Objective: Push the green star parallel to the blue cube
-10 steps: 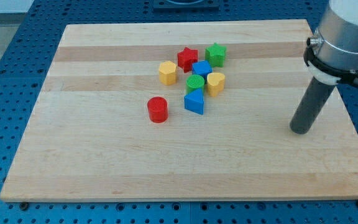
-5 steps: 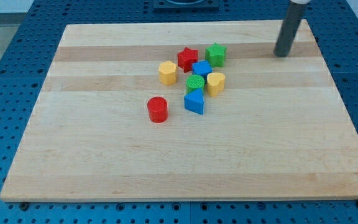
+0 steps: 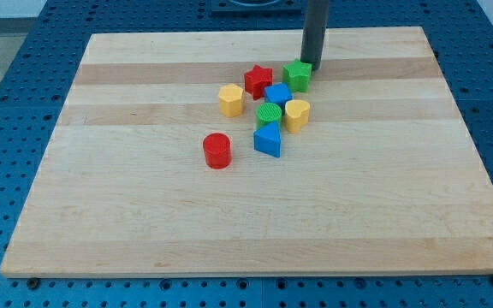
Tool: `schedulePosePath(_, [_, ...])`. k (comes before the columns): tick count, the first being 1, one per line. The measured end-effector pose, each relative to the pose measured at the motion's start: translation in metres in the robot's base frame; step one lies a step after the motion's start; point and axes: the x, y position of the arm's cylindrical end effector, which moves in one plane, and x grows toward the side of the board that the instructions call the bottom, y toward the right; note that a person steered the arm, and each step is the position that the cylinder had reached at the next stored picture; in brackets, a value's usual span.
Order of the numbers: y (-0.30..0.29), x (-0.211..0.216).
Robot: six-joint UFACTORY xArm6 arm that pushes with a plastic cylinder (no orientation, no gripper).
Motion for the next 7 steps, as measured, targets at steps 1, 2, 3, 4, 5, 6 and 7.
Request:
schedulePosePath(1, [-0.017,-0.036])
schedulePosePath(2, [-0.054,-0.037])
schedulePosePath(3, [-0.048,-0.024])
schedulePosePath(4, [-0.042,0.002])
schedulePosePath(5, [-0.042,0.015])
schedulePosePath(6, [-0.021,0.027])
schedulePosePath(7, [0.012,0.046])
